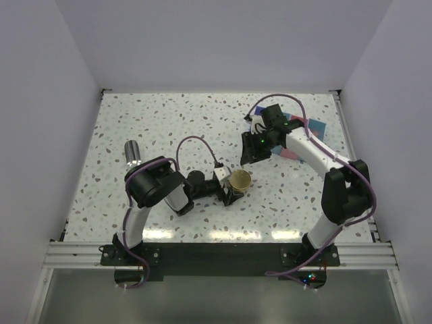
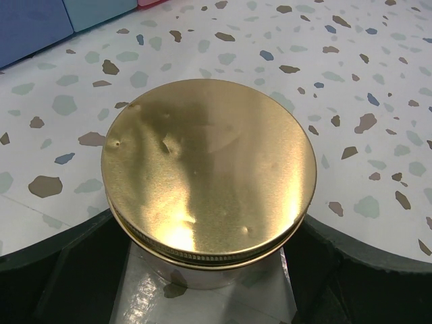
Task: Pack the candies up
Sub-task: Screw the bottle lid onto the packing bottle.
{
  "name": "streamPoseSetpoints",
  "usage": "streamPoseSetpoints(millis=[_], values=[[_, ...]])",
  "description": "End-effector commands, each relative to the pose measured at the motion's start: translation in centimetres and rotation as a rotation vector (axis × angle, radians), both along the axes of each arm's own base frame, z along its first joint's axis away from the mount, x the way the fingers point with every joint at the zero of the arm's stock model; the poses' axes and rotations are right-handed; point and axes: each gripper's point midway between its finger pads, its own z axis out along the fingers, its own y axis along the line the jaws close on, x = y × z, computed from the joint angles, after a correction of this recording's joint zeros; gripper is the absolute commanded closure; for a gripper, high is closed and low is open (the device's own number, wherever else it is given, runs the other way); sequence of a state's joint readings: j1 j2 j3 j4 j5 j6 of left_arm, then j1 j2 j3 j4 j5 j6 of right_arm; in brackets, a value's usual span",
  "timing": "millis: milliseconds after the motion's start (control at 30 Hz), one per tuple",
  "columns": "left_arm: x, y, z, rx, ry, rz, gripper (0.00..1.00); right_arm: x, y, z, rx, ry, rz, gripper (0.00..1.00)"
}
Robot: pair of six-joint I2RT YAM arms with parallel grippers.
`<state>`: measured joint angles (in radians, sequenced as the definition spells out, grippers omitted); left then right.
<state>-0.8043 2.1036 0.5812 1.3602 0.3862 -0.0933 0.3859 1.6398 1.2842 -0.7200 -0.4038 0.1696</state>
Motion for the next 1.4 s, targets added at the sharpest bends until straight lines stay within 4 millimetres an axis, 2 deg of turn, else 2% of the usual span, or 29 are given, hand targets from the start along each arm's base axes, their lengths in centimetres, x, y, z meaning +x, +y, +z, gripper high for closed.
streamPoseSetpoints(millis=[0,167,333,633,767,900,1033,1100,1233,1367], values=[[0.5,-0.1,1.6,-0.057,-0.049,0.007,0.16,1.1,1.6,0.7,0.050,-0.020,0.121,0.52],[0.6,-0.2,1.7,-0.056,-0.050,0.010,0.16,1.6,2.1,-0.9,0.057,0.006,0.148,0.53],[0.8,-0.2,1.6,-0.054,-0.051,0.014,0.16,0.7,2.3,-2.4,0.049,0.041,0.168,0.56],[1.1,-0.2,1.5,-0.046,-0.048,0.028,0.16,-0.9,0.7,-4.5,-0.015,0.063,0.124,0.67],[1.3,-0.2,1.4,-0.040,-0.044,0.040,0.16,-1.8,0.2,-4.3,-0.026,0.055,0.102,0.73],[1.9,0.1,1.2,-0.024,-0.038,0.073,0.16,-3.6,-0.6,-4.5,-0.046,0.072,0.061,0.80],[2.2,0.3,1.2,-0.016,-0.042,0.092,0.17,-4.9,-0.7,-4.2,-0.022,0.067,-0.022,0.94],[2.3,0.3,1.1,-0.012,-0.042,0.095,0.17,-6.5,-0.1,-4.6,0.003,0.104,-0.050,0.94],[2.3,0.4,1.2,-0.012,-0.042,0.099,0.17,-8.2,0.8,-3.6,0.049,0.122,-0.066,0.93],[2.0,0.5,1.2,-0.011,-0.041,0.088,0.17,-6.0,-0.8,-2.3,-0.008,0.043,-0.075,0.83]])
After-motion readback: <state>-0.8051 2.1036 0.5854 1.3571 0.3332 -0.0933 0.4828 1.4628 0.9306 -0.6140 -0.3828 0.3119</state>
